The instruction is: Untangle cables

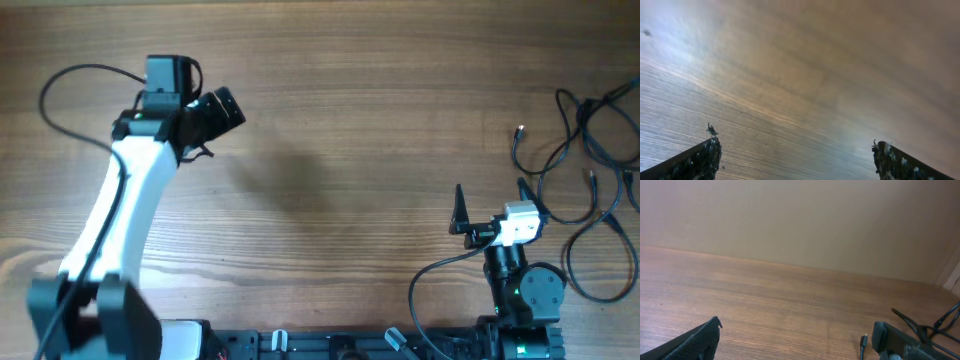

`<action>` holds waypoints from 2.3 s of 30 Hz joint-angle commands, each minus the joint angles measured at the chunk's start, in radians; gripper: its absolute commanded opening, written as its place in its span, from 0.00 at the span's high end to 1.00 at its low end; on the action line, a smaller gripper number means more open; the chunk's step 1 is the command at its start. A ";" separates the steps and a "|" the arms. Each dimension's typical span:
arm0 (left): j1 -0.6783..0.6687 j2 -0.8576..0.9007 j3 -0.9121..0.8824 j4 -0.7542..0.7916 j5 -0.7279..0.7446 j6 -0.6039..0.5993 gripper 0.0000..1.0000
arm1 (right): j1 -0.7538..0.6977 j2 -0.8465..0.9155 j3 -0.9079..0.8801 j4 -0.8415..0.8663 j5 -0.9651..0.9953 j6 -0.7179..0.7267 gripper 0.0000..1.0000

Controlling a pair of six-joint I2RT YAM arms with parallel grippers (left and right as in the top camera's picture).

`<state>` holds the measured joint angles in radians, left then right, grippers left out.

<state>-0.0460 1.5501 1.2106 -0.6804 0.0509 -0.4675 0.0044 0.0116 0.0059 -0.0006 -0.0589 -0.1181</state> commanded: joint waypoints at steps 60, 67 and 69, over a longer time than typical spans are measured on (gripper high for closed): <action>-0.080 -0.248 -0.882 0.930 0.042 0.294 0.00 | 0.006 -0.008 -0.001 0.002 0.006 -0.012 0.00; -0.080 -0.403 -1.113 1.059 0.041 0.304 0.00 | 0.006 -0.008 -0.001 0.002 0.006 -0.012 0.00; -0.080 -0.444 -1.152 1.059 0.040 0.304 0.00 | 0.006 -0.008 -0.001 0.002 0.006 -0.012 0.00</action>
<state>-0.1226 1.1721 0.1257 0.3721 0.0845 -0.1867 0.0044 0.0120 0.0059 -0.0006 -0.0589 -0.1181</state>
